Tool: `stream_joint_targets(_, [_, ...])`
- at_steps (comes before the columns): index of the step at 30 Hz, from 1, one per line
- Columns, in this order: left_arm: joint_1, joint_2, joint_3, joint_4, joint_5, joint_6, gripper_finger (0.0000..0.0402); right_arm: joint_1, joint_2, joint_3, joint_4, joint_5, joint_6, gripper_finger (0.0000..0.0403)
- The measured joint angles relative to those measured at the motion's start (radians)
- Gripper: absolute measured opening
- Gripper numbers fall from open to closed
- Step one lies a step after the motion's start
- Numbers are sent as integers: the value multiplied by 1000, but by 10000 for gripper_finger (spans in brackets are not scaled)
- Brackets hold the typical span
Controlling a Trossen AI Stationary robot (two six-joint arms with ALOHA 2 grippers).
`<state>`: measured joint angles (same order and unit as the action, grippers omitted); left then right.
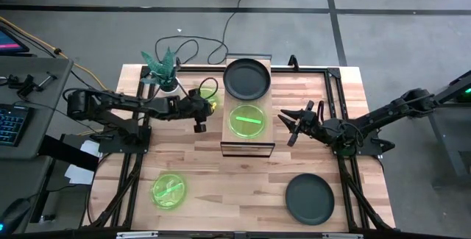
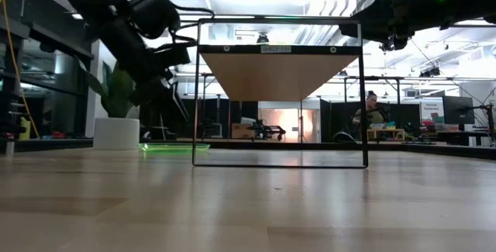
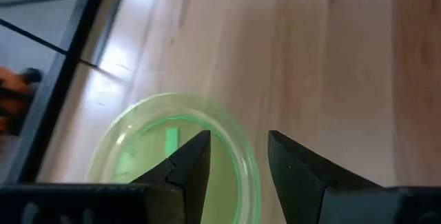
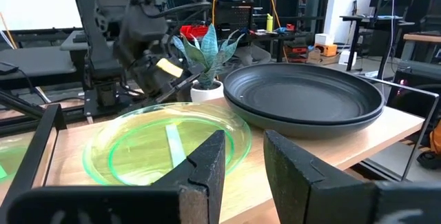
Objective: Place and stack plates onto a shelf
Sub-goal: Stack the top green plate on top of the green plate on the shelf
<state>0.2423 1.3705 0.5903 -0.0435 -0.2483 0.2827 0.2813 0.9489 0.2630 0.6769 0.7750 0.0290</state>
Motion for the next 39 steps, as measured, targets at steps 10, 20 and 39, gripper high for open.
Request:
stream_joint_targets(10, [46, 0, -31, -121, 81, -39, 136, 0, 0, 0, -30, 0, 35, 89])
stream_joint_targets(20, [46, 0, -61, -110, 90, -63, 136, 0, 0, 0, -39, 0, 49, 89])
stream_joint_targets(39, [47, 136, -60, 24, -29, -71, 129, 0, 0, 0, -38, 1, 49, 89])
